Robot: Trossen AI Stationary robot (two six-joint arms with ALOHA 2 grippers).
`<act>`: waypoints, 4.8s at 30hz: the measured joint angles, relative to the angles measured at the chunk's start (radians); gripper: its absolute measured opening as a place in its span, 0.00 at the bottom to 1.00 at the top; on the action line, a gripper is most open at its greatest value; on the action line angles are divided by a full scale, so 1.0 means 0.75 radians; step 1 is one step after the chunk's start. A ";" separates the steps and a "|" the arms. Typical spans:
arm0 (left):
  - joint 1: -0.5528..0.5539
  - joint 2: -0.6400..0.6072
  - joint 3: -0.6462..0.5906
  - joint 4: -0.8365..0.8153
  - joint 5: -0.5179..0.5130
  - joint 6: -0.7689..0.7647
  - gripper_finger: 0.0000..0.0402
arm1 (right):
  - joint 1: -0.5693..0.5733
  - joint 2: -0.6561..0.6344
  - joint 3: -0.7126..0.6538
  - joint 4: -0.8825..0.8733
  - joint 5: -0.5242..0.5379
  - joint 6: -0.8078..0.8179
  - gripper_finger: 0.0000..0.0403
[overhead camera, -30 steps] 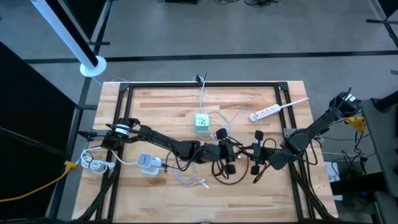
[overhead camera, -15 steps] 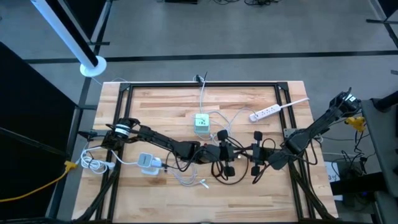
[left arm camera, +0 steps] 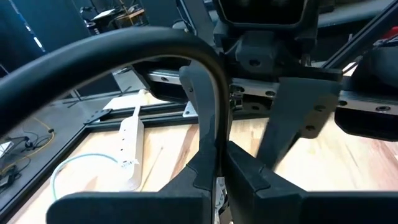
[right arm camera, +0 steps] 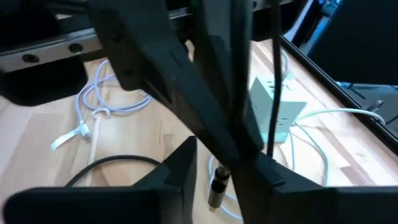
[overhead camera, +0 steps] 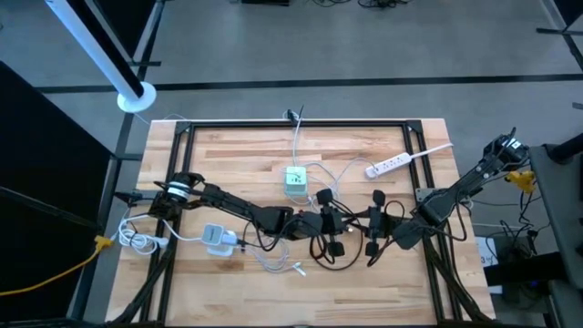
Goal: Insert USB
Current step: Insert the black charger cable into the top right white outlet extension
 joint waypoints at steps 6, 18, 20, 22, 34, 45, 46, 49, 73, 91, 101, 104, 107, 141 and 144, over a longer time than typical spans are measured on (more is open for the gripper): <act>-0.002 0.000 0.000 -0.015 -0.010 0.001 0.02 | 0.000 0.000 0.000 -0.006 0.019 0.050 0.02; -0.012 0.002 0.000 -0.130 -0.016 0.005 0.17 | -0.003 -0.002 0.003 -0.172 0.154 0.205 0.02; -0.024 0.002 -0.002 -0.209 -0.004 0.023 0.22 | -0.016 -0.013 0.004 -0.232 0.190 0.246 0.02; -0.033 -0.002 -0.003 -0.273 0.003 0.032 0.25 | -0.040 -0.033 0.004 -0.322 0.199 0.308 0.02; -0.097 -0.009 -0.003 -0.424 0.021 -0.040 0.28 | -0.339 -0.332 -0.131 -0.954 0.356 0.572 0.02; -0.116 -0.011 -0.003 -0.422 0.085 -0.031 0.26 | -0.615 -0.767 -0.367 -0.811 0.233 0.489 0.02; -0.116 -0.011 -0.003 -0.422 0.086 -0.026 0.27 | -0.649 -0.796 -0.379 -0.789 0.205 0.460 0.02; -0.116 -0.011 -0.003 -0.420 0.086 -0.001 0.26 | -0.793 -0.823 -0.402 -0.724 0.071 0.366 0.02; -0.119 -0.011 -0.001 -0.449 0.090 -0.092 0.26 | -1.361 -0.714 -0.599 -0.053 -0.452 -0.146 0.02; -0.119 -0.011 -0.001 -0.450 0.089 -0.156 0.26 | -1.412 -0.693 -0.444 -0.352 -0.552 -0.151 0.02; -0.122 -0.012 -0.001 -0.451 0.089 -0.165 0.26 | -1.412 -0.694 -0.473 -0.298 -0.582 -0.256 0.02; -0.122 -0.012 -0.001 -0.451 0.089 -0.165 0.26 | -1.422 -0.681 -0.474 -0.286 -0.585 -0.264 0.02; -0.122 -0.012 -0.001 -0.451 0.089 -0.165 0.26 | -1.433 -0.662 -0.478 -0.262 -0.591 -0.271 0.02; -0.124 -0.012 0.007 -0.462 0.087 -0.166 0.26 | -1.501 -0.508 -0.495 -0.192 -0.601 -0.154 0.02; -0.129 -0.016 0.009 -0.461 0.086 -0.175 0.26 | -1.501 -0.508 -0.497 -0.194 -0.615 -0.117 0.02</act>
